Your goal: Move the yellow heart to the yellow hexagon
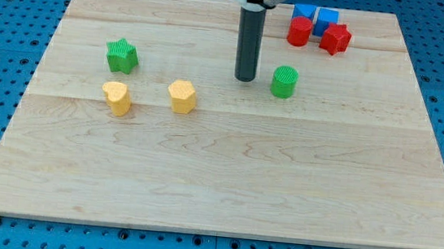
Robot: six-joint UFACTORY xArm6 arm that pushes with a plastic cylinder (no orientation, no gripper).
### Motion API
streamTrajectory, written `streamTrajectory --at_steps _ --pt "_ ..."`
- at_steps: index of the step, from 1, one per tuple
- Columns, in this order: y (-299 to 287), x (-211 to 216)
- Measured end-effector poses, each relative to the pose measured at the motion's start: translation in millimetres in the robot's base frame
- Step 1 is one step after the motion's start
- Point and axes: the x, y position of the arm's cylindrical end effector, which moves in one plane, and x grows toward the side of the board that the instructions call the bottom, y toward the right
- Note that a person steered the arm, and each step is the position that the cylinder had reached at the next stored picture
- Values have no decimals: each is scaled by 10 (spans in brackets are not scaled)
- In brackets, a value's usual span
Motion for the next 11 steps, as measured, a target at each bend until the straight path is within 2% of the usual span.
streamTrajectory --at_steps 1,2,3,4,5,6,7,8,11 --pt "919 4" --pt "1221 60" --pt "418 313" --pt "-50 937" --pt "-847 1525" --pt "-2088 1538" --pt "-2504 1189" --pt "-2214 769" --pt "-448 641"
